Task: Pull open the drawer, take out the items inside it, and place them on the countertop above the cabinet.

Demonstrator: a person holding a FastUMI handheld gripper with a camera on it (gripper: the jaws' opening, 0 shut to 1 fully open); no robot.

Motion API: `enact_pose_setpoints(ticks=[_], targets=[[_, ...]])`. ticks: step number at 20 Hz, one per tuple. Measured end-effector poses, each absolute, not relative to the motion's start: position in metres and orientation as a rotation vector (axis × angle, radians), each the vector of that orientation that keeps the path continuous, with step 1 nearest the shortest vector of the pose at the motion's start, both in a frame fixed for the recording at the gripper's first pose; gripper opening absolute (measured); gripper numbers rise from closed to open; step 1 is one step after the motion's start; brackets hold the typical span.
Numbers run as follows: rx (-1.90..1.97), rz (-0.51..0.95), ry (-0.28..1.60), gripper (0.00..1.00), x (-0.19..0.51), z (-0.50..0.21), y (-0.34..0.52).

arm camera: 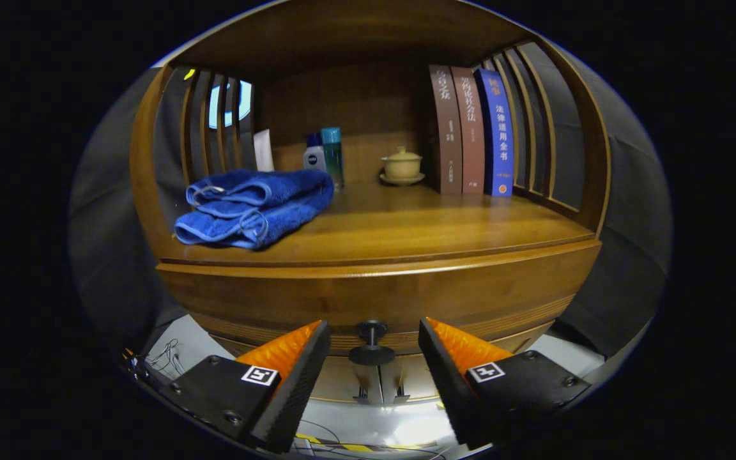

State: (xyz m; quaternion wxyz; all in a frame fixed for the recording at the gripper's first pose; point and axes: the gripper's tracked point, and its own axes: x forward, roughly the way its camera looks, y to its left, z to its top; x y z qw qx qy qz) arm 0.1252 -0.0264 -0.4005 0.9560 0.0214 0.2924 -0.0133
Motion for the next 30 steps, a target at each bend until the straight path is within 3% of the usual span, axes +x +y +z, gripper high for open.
enact_pose_setpoints(ticks=[3, 6, 9, 18, 30], targets=[[0.03, -0.037, 0.648, 0.85, 0.128, -0.42, -0.027], [0.009, -0.046, 0.702, 0.55, 0.126, -0.432, -0.029], [0.007, -0.048, 0.703, 0.43, 0.127, -0.433, -0.028], [0.014, -0.048, 0.741, 0.43, 0.117, -0.431, -0.027], [0.044, -0.058, 0.78, 0.43, 0.04, -0.416, -0.027]])
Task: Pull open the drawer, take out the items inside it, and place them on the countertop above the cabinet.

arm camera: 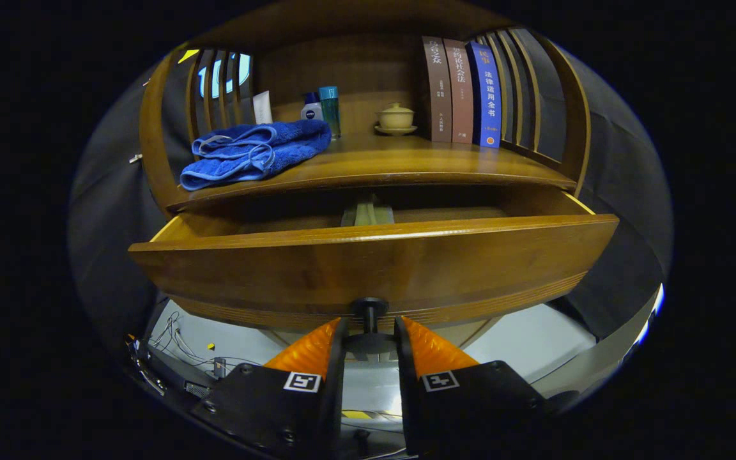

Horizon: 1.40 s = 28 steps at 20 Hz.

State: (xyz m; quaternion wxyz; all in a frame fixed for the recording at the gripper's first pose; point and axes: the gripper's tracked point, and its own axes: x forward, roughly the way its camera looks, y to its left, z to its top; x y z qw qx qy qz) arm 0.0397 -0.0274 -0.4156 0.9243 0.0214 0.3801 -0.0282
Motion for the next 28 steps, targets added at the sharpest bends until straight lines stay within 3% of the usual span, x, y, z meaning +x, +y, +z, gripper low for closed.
enact_pose_setpoints(ticks=[16, 22, 26, 28], targets=[[0.104, -0.083, 0.851, 0.43, -0.049, -0.404, -0.026], [0.109, -0.087, 0.844, 0.43, -0.053, -0.406, -0.026], [0.131, -0.094, 0.855, 0.53, -0.056, -0.405, -0.023], [0.148, -0.089, 0.882, 0.85, -0.067, -0.401, -0.018]])
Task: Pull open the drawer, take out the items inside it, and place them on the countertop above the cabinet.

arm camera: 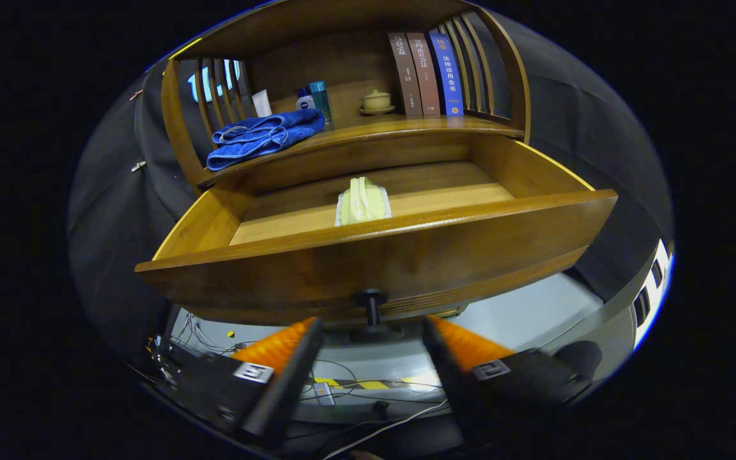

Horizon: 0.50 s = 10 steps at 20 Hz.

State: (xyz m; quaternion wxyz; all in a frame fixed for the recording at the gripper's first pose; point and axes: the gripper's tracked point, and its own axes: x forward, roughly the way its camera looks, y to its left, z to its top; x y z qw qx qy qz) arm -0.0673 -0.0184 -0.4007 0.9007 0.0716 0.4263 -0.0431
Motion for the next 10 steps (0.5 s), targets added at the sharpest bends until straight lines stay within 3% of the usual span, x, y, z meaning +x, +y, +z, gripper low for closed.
enact_pose_setpoints(ticks=[1, 6, 10], targets=[[0.146, -0.096, 0.888, 1.0, -0.07, -0.402, -0.02], [0.132, -0.143, 0.765, 1.0, -0.07, -0.337, -0.028], [0.108, -0.106, 0.685, 1.0, -0.019, -0.283, -0.023]])
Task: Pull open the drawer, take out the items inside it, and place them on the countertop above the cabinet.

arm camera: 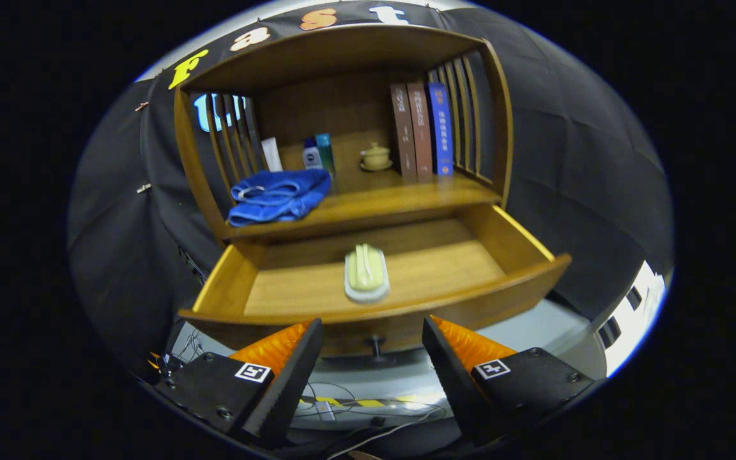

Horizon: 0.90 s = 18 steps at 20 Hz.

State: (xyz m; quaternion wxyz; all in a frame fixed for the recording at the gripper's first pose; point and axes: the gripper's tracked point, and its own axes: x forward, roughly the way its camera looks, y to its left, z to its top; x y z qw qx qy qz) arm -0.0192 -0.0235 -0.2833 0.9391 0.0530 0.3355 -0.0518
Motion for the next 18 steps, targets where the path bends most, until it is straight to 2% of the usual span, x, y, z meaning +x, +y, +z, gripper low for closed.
enact_pose_setpoints(ticks=[3, 7, 15, 18], targets=[[0.131, -0.1, 0.697, 1.0, 0.037, -0.267, -0.026], [0.12, -0.105, 0.836, 1.0, 0.095, -0.291, -0.028], [0.069, -0.086, 1.114, 0.99, 0.13, -0.377, -0.029], [0.073, -0.101, 1.196, 0.88, 0.135, -0.399, -0.033]])
